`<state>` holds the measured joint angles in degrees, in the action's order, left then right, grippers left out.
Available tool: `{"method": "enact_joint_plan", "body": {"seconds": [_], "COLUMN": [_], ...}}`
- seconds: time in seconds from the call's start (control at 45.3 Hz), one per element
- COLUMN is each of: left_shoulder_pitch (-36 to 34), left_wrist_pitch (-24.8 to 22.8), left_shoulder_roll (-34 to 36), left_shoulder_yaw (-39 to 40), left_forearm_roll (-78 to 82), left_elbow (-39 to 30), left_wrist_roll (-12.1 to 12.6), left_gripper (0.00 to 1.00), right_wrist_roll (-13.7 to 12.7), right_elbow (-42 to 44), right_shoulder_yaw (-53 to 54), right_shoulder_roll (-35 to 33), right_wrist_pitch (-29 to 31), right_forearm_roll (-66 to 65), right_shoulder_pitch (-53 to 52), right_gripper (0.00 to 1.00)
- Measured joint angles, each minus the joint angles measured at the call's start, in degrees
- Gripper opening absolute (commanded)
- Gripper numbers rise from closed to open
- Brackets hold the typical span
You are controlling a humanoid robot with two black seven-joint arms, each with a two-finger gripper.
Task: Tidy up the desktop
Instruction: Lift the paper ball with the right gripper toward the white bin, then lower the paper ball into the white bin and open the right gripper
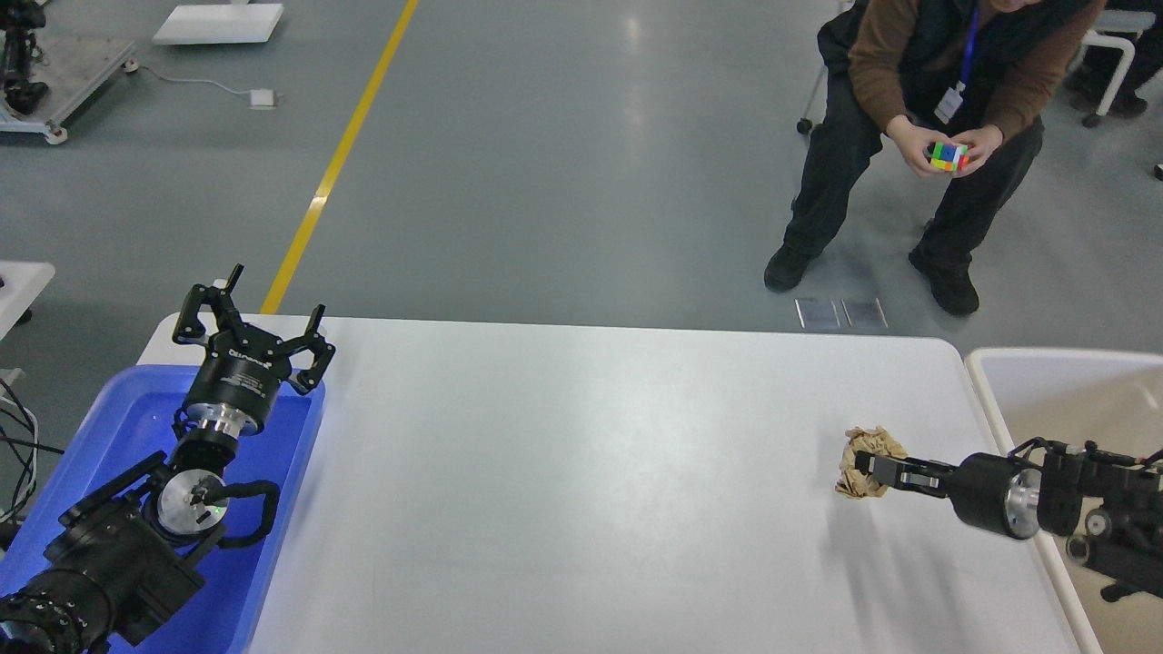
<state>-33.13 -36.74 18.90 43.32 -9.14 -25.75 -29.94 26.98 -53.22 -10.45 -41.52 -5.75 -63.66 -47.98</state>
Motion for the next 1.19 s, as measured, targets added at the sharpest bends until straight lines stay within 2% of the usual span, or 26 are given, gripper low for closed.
{"method": "enact_joint_plan", "body": {"seconds": [0.375,0.684,0.927,1.192], "left_shoulder_pitch": [0.0,0.0,0.0,0.0], "left_wrist_pitch": [0.0,0.0,0.0,0.0], "left_shoulder_roll": [0.0,0.0,0.0,0.0], "left_shoulder_yaw": [0.0,0.0,0.0,0.0], "left_forearm_roll": [0.0,0.0,0.0,0.0], "left_elbow": [0.0,0.0,0.0,0.0], "left_wrist_roll": [0.1,0.0,0.0,0.0], "left_gripper": [1.0,1.0,1.0,1.0], "right_wrist_roll": [0.3,-0.2,-1.4,-2.0], "right_elbow": [-17.7,-21.5,-15.3,2.7], "right_shoulder_yaw": [0.2,1.6,1.7,1.3], "right_shoulder_roll": [-18.5,-26.9,-27.6,-21.8], "right_wrist_pitch": [9.6,17.5,19.6,20.3], "right_forearm_roll": [1.3,1.9,5.2,14.6], "right_shoulder_pitch": [-12.9,-20.7,-22.0,-16.3], "right_gripper": [0.0,0.0,0.0,0.0]}}
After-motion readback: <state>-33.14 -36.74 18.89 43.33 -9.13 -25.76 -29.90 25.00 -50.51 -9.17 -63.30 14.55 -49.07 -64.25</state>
